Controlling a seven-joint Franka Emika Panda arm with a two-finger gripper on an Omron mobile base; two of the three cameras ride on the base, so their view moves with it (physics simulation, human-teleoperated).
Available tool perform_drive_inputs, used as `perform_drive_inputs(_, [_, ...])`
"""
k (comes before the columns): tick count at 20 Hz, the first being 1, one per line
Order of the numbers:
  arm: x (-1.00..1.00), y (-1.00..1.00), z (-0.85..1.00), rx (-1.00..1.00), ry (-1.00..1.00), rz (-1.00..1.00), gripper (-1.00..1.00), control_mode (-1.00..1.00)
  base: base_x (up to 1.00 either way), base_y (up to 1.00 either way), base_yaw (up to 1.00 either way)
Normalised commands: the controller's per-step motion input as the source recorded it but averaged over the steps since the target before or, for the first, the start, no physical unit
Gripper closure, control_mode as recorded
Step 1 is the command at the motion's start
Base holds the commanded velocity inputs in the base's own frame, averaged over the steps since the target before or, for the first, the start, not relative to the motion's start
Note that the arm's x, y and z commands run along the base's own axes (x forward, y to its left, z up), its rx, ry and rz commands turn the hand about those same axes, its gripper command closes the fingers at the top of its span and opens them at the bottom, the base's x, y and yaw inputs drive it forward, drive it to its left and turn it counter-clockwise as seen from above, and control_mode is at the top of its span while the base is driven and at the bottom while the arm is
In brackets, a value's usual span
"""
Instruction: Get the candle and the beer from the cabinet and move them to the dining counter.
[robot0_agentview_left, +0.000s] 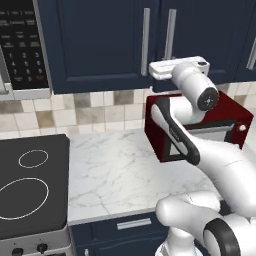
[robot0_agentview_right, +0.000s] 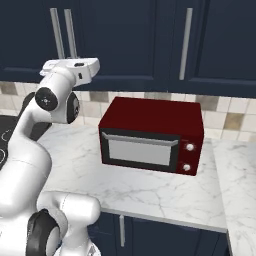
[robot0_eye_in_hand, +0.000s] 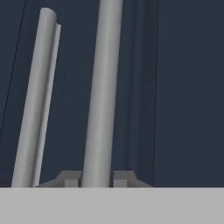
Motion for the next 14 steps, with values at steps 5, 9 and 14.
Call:
perform_drive_inputs(5, [-1.00, -0.49, 0.00, 0.00, 0.00, 0.00, 1.00, -1.00, 0.00, 0.00, 0.00])
perform_drive_inputs(9, [-1.00, -0.61, 0.08, 0.00, 0.00, 0.00, 1.00, -1.00, 0.00, 0.00, 0.00])
perform_drive_inputs(14, [-1.00, -0.72, 0.11, -0.01, 0.00, 0.00, 1.00, -1.00, 0.00, 0.00, 0.00])
